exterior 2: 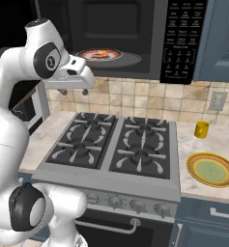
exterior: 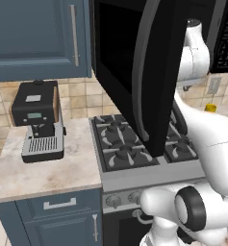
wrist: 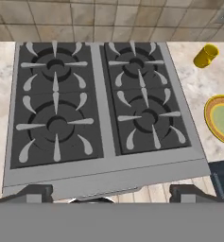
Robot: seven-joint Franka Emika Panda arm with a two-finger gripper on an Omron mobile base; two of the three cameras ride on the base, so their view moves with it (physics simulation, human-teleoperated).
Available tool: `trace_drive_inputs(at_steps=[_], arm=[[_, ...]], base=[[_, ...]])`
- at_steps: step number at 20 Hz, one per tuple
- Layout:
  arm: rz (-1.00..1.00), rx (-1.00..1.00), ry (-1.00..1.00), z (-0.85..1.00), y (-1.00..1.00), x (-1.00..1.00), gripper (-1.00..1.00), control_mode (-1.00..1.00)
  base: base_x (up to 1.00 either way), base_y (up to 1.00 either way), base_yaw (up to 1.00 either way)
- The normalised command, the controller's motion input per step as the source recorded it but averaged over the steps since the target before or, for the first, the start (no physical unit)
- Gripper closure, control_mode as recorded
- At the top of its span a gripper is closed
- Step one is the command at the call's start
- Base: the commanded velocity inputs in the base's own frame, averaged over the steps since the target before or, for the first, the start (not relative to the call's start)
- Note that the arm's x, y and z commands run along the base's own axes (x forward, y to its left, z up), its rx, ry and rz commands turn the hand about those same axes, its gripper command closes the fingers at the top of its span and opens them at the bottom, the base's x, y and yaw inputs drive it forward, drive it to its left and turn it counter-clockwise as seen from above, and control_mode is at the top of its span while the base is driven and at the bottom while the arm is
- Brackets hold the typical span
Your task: Pick the shrimp from the microwave and place it on plate located on the counter.
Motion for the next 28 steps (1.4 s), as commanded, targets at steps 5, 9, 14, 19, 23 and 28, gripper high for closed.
trace_drive_inputs(at_steps=[5, 9, 14, 19, 23, 28], arm=[[0.07, 0.06, -0.25, 0.33, -0.45, 0.06, -1.0, -1.0], [0.15, 0.05, -0.46, 0.37, -0.08, 0.03, -1.0, -1.0], [0.13, 0.04, -0.49, 0.43, -0.01, 0.01, -1.0, -1.0], [0.02, 0.01, -0.28, 0.06, 0.01, 0.33, -1.0, -1.0], [0.0, 0.0, -0.12, 0.06, 0.11, 0.67, -1.0, -1.0], [0.0, 0.0, -0.01, 0.16, 0.21, 0.93, -1.0, -1.0]], base=[[0.0, 0.0, 0.0], [0.0, 0.0, 0.0], [0.0, 0.0, 0.0], [0.0, 0.0, 0.0], [0.0, 0.0, 0.0], [0.0, 0.0, 0.0]])
